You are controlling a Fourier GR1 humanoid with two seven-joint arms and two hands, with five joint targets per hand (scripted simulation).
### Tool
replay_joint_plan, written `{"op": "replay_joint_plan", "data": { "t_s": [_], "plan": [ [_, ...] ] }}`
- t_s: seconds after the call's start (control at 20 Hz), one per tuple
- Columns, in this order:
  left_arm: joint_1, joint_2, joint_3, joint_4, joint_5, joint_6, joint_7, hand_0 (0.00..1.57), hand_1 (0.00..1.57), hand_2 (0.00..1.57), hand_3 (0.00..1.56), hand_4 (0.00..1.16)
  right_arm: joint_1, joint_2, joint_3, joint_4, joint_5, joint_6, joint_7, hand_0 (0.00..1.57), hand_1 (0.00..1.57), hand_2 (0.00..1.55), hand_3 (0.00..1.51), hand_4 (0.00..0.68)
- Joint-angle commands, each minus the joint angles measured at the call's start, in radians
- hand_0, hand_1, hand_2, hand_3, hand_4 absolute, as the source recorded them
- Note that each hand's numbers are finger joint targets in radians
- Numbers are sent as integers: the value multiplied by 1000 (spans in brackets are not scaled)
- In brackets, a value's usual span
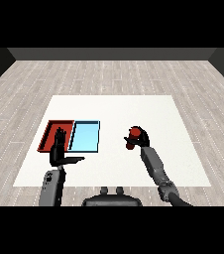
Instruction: Pick the red can and put it in the red box
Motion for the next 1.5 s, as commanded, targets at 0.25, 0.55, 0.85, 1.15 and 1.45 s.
{"op": "replay_joint_plan", "data": {
  "t_s": [0.25, 0.55, 0.85, 1.15, 1.45],
  "plan": [
    [-41, -16, -15, -16, -12, 32, 50, 0, 0, 0, 0, 0, 93, -10, 75, -214, 60, -63, 72, 1461, 1461, 1451, 1418, 649],
    [-12, -3, -28, 108, -19, -41, -74, 0, 0, 0, 0, 0, 135, 26, 100, -334, 63, -71, 52, 1445, 1445, 1444, 1410, 653],
    [-45, -18, -90, -17, -63, 12, 98, 0, 0, 0, 0, 0, 86, 7, 87, -383, 41, -73, 90, 1448, 1448, 1446, 1413, 647],
    [-105, -40, -262, 114, -47, 95, 77, 0, 0, 0, 0, 0, 170, 29, 155, -567, 38, -128, 183, 1422, 1422, 1438, 1417, 650],
    [-112, -40, -300, 91, -40, 110, 97, 0, 0, 0, 0, 0, 128, 29, 283, -574, -18, -260, 205, 1422, 1422, 1438, 1417, 650]
  ]
}}
